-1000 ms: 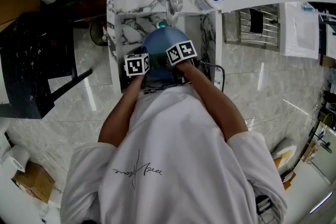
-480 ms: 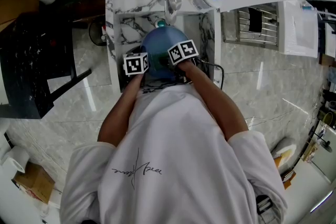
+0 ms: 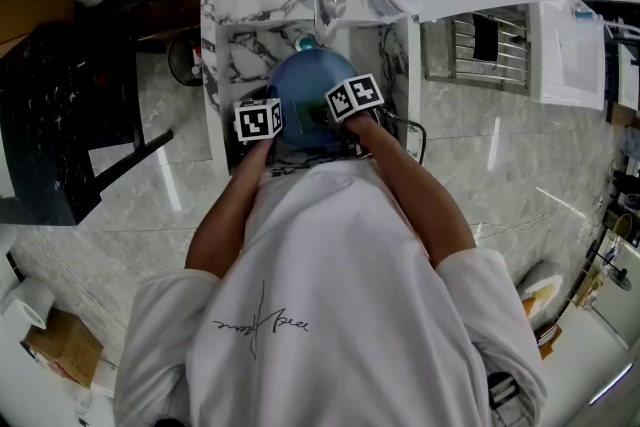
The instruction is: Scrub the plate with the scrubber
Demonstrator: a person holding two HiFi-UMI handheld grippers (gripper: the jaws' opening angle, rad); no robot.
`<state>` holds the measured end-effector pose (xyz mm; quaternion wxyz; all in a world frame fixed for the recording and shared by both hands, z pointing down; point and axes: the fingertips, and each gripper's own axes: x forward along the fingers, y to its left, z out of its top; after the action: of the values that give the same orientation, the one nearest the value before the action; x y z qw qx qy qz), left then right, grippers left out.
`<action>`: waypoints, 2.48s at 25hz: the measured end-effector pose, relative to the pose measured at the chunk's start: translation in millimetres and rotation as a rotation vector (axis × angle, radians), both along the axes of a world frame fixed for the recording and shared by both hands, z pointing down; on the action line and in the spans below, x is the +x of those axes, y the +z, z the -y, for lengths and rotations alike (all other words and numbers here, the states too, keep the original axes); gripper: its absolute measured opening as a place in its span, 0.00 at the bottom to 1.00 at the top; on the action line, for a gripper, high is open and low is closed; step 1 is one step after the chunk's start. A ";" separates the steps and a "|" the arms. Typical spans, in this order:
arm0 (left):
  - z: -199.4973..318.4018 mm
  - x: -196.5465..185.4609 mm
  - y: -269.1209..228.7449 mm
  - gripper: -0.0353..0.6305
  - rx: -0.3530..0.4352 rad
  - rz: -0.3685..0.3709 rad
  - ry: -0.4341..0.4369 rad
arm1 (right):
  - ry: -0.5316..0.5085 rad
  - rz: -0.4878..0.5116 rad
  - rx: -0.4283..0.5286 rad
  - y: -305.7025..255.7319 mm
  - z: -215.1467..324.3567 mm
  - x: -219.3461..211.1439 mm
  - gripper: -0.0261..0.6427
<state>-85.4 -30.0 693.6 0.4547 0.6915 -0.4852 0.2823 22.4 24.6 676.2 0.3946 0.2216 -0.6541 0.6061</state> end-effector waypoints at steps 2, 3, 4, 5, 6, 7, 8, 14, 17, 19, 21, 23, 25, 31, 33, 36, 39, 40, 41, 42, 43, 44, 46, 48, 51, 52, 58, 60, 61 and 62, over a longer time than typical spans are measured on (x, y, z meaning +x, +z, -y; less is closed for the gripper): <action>0.6 1.6 -0.6 0.12 0.004 -0.004 0.007 | -0.001 -0.005 -0.001 0.3 -0.2 3.6 0.14; 0.8 1.9 -0.5 0.12 0.006 -0.005 0.008 | -0.001 -0.007 0.000 0.5 0.0 5.4 0.14; 0.9 1.6 0.0 0.12 0.005 -0.005 0.008 | -0.001 -0.010 0.000 0.6 0.4 7.4 0.14; 0.5 0.6 0.6 0.12 0.003 -0.001 0.005 | 0.001 -0.013 0.001 0.8 1.1 9.5 0.14; -0.1 -0.7 1.1 0.12 -0.001 0.004 0.001 | 0.003 -0.016 0.002 0.9 1.9 11.6 0.14; -0.7 -1.8 1.5 0.12 -0.005 0.008 -0.002 | 0.006 -0.019 0.002 0.9 2.5 13.8 0.14; -1.0 -2.4 1.6 0.12 -0.008 0.009 -0.004 | 0.009 -0.021 0.002 0.8 2.8 15.9 0.14; -1.3 -2.2 0.8 0.12 -0.007 0.009 -0.004 | 0.010 -0.039 0.002 0.1 3.3 27.4 0.14; 0.9 1.1 -1.8 0.12 0.001 -0.006 0.002 | 0.005 -0.048 0.005 0.4 4.2 31.4 0.14; 1.2 1.3 -3.1 0.12 0.001 -0.008 0.001 | 0.002 -0.055 0.007 0.4 4.4 34.0 0.14; -0.9 -1.7 0.4 0.12 -0.008 0.006 -0.004 | -0.001 -0.062 0.008 -0.1 4.4 36.6 0.14; -1.4 -2.4 1.2 0.12 -0.010 0.008 -0.006 | -0.002 -0.073 0.008 -0.7 4.6 39.6 0.14; -1.3 -2.3 1.2 0.12 -0.010 0.006 -0.006 | -0.004 -0.088 0.008 -0.7 4.5 42.9 0.14; -1.4 -1.8 1.3 0.12 -0.008 0.007 -0.004 | -0.019 -0.123 0.015 -1.2 5.2 53.2 0.14; -1.1 -1.9 1.0 0.12 -0.009 0.010 -0.003 | -0.022 -0.133 0.016 -1.7 5.7 56.0 0.14; -0.8 -1.7 0.5 0.12 -0.009 0.008 -0.003 | -0.024 -0.146 0.019 -1.5 6.3 59.5 0.14; -0.8 -1.8 0.5 0.12 -0.009 0.008 -0.003 | -0.028 -0.158 0.021 -1.6 6.8 63.0 0.14; -0.8 -1.8 0.6 0.12 -0.009 0.008 -0.003 | -0.031 -0.163 0.021 -1.9 6.9 64.2 0.14; -0.9 -1.7 0.6 0.12 -0.009 0.007 -0.004 | -0.035 -0.169 0.022 -2.2 7.1 65.6 0.14; -1.0 -1.6 0.6 0.12 -0.009 0.007 -0.004 | -0.041 -0.175 0.021 -2.5 7.2 67.2 0.14; -1.1 -1.4 0.6 0.12 -0.010 0.007 -0.004 | -0.047 -0.182 0.021 -2.8 7.3 68.9 0.14; -1.1 -1.3 0.6 0.12 -0.010 0.006 -0.005 | -0.052 -0.189 0.020 -2.9 7.4 70.7 0.14; -1.1 -1.4 1.1 0.12 -0.011 0.005 -0.006 | -0.058 -0.204 0.017 -2.7 7.9 74.0 0.14; -1.3 -1.5 1.7 0.12 -0.013 0.004 -0.006 | -0.060 -0.219 0.015 -2.2 8.3 77.4 0.14; -0.6 -1.5 1.2 0.12 -0.008 0.009 -0.001 | -0.061 -0.240 0.011 -2.3 8.9 82.6 0.14; -0.7 -1.5 1.0 0.12 -0.008 0.012 0.001 | -0.059 -0.246 0.009 -2.4 8.9 84.0 0.14; -0.3 -1.9 0.5 0.12 -0.007 0.020 0.005 | -0.010 -0.281 0.006 -2.1 11.5 91.2 0.14; -0.6 -2.2 0.0 0.12 -0.009 0.022 0.005 | 0.011 -0.292 0.006 -2.4 12.7 93.7 0.14; -0.8 -2.2 0.0 0.12 -0.009 0.023 0.005 | 0.019 -0.296 0.005 -2.4 13.1 94.7 0.14; -0.9 -2.3 0.2 0.12 -0.010 0.024 0.005 | 0.027 -0.300 0.004 -2.4 13.5 95.6 0.14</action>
<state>-87.7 -29.1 693.8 0.4515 0.6870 -0.4875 0.2942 118.0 11.1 673.8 0.4794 0.3192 -0.5859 0.5700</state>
